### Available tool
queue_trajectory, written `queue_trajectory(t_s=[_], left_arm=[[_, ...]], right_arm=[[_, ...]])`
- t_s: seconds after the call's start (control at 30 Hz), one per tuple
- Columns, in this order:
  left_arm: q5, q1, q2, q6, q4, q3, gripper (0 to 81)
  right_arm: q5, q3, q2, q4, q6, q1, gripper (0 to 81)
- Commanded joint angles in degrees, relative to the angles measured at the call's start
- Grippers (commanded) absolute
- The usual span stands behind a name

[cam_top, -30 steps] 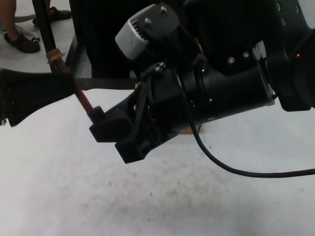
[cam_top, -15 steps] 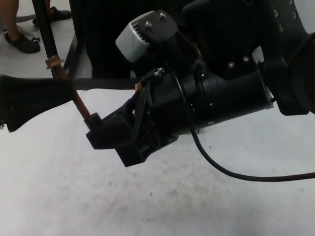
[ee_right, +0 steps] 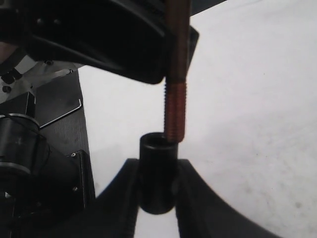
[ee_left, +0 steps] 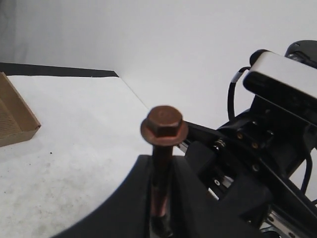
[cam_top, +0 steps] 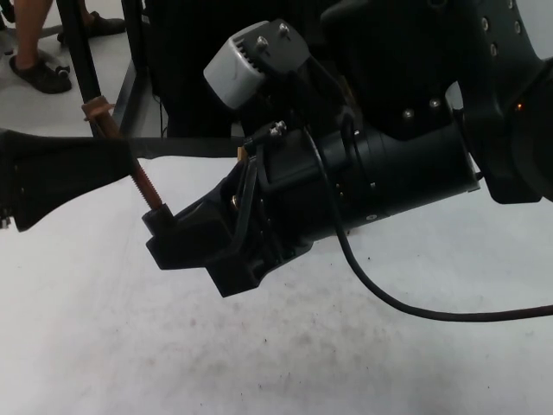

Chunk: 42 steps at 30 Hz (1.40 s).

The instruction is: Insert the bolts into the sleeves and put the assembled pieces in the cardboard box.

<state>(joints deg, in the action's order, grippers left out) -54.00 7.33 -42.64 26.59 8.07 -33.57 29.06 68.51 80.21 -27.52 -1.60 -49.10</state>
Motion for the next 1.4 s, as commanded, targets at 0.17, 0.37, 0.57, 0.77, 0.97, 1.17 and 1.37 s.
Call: queue_trajectory(t_s=[0.17, 0.37, 0.57, 0.77, 0.97, 1.17, 1.37], left_arm=[[-2.7, 2.6, 0.1, -1.8, 2.4, 0.0, 0.8], [-0.1, 2.5, 0.0, -2.6, 2.4, 0.0, 0.8], [-0.1, 2.5, 0.0, -2.6, 2.4, 0.0, 0.8], [-0.2, 2.5, 0.0, -2.2, 2.4, 0.0, 0.8], [-0.6, 2.5, 0.0, -2.2, 2.4, 0.0, 0.8], [-0.6, 2.5, 0.0, -2.6, 2.4, 0.0, 0.8], [-0.6, 2.5, 0.0, -3.6, 3.7, 0.0, 0.8]], right_arm=[[-0.2, 1.0, -1.0, 5.3, 0.5, 0.0, 0.2], [-1.8, 1.0, -1.1, 0.8, 2.7, 0.0, 0.2], [-3.5, 1.0, -1.1, 0.3, 3.5, 0.1, 0.2], [-5.8, 1.0, -1.1, 0.3, 3.9, 0.1, 0.2], [-5.8, 1.0, -1.1, 0.3, 4.3, 0.1, 0.2], [-5.6, 1.1, -1.1, 0.3, 4.2, 0.1, 0.2], [-5.6, 1.3, -1.1, 0.3, 4.2, 0.1, 0.2]])
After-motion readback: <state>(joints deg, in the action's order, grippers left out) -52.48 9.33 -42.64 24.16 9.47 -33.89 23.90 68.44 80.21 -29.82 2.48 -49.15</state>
